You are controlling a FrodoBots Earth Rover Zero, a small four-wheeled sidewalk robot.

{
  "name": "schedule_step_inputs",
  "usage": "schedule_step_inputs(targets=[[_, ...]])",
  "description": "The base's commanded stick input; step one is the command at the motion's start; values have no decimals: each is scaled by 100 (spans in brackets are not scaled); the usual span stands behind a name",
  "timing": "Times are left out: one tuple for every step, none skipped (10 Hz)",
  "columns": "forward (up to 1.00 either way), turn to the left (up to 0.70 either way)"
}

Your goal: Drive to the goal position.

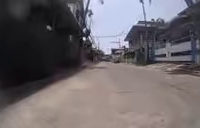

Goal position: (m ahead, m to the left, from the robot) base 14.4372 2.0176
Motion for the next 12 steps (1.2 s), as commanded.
schedule_step_inputs(targets=[[100,0],[100,0],[100,0],[100,0],[100,0],[100,0],[100,0],[100,0],[100,0],[100,0],[100,0],[100,-13]])
